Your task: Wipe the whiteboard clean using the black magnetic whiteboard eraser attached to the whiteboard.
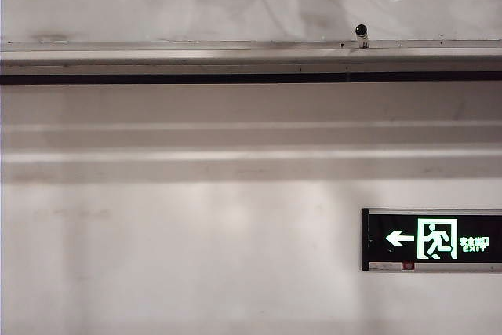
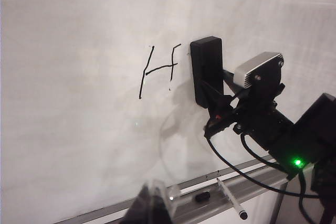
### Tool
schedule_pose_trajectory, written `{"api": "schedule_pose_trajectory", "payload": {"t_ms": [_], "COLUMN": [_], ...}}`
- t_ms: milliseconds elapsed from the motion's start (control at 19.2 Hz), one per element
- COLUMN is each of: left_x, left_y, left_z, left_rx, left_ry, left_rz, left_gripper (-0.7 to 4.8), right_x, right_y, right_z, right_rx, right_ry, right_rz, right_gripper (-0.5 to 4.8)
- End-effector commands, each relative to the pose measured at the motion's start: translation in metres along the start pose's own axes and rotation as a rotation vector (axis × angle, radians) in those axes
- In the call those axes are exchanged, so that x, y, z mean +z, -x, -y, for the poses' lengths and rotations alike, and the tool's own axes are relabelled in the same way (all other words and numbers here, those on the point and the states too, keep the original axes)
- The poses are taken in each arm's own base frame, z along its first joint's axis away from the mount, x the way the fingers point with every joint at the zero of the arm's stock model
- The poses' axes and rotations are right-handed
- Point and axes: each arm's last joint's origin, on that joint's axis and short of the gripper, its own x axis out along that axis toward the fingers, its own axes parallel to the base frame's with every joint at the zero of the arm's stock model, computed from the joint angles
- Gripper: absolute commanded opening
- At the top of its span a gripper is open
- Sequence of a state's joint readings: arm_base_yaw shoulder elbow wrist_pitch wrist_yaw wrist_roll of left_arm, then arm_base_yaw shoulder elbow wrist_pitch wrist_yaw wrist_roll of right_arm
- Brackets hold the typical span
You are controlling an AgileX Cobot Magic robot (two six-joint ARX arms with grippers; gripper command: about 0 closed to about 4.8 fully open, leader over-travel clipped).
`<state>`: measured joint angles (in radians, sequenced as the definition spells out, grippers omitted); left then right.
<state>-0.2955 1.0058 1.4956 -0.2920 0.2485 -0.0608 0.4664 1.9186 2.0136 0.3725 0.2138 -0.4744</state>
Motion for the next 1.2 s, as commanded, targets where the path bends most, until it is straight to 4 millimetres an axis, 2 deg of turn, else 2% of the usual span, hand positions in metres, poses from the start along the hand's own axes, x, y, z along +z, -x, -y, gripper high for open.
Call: {"api": "schedule_pose_trajectory", "payload": {"t_ms": [52, 417, 626, 887, 1200], "left_x": [0.002, 0.002, 0.000, 0.000, -0.001], "left_y": [0.001, 0.001, 0.001, 0.001, 0.001], "left_z": [0.001, 0.001, 0.001, 0.001, 0.001], "left_rx": [-0.031, -0.030, -0.030, -0.030, -0.030], "left_ry": [-0.004, -0.001, 0.004, 0.004, 0.005], "left_rz": [0.013, 0.005, -0.014, -0.017, -0.021], "left_gripper": [-0.05, -0.05, -0.05, -0.05, -0.05], "right_x": [-0.019, -0.037, -0.025, -0.003, 0.003], "right_y": [0.001, 0.002, 0.000, 0.002, 0.002], "right_z": [-0.020, -0.030, -0.028, -0.033, -0.029], "right_rx": [0.233, 0.294, 0.165, 0.113, 0.025], "right_ry": [0.007, 0.039, 0.032, 0.041, 0.021], "right_rz": [-0.099, -0.214, -0.150, 0.016, 0.052], "right_gripper": [1.46, 1.46, 1.47, 1.47, 1.47]}}
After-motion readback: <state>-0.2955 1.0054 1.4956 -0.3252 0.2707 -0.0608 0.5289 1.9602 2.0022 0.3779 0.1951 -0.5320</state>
